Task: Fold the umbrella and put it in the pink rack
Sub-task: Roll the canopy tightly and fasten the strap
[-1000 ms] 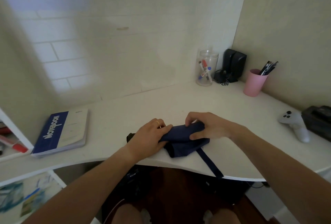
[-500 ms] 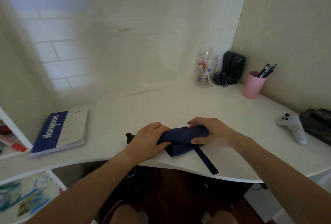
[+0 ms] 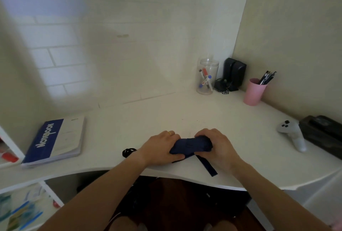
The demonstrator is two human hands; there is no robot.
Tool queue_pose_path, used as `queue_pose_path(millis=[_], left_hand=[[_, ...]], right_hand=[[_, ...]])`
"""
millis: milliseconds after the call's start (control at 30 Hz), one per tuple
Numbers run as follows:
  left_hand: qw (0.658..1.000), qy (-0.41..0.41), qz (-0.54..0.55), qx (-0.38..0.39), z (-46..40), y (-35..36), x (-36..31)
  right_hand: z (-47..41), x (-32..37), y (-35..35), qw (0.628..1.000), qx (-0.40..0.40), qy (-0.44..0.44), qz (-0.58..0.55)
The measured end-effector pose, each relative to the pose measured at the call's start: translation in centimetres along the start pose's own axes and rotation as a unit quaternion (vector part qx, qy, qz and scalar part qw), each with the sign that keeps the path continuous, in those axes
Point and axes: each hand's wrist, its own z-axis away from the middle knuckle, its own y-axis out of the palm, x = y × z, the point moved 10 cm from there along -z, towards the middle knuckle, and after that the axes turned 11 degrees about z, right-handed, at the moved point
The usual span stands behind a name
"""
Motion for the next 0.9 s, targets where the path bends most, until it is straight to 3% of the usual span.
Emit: queue_pose_path(millis=[100,233,367,567,900], left_hand=[[0.997,0.017,-0.004,-0.070,0.8,-1.1,-0.4],[0.993,0.005,0.028,-0.119,1.3,-2.5,-0.7],[0.975,-0.024,0.150,-0.162,1.3,-5.4,-1.0],[0.953,-0.059,0.194,-0.226,1.5,-8.6,-1.7],[0.952,0.044,-0.088,-0.289,3.8,-9.2,-5.5]], right_hand=[[1.4,-1.9,0.6,0.987,0.007,0.113,-0.111],[1.5,-1.2,1.6,0.965,0.048,0.146,-0.211],[1.4,0.3,0.1,0.940,-0.021,0.153,-0.306],[2.5,3.1,-1.3,0.915,-0.058,0.175,-0.359],[5.4,7.3,-4.9,0.903,-0.056,0.211,-0.370]])
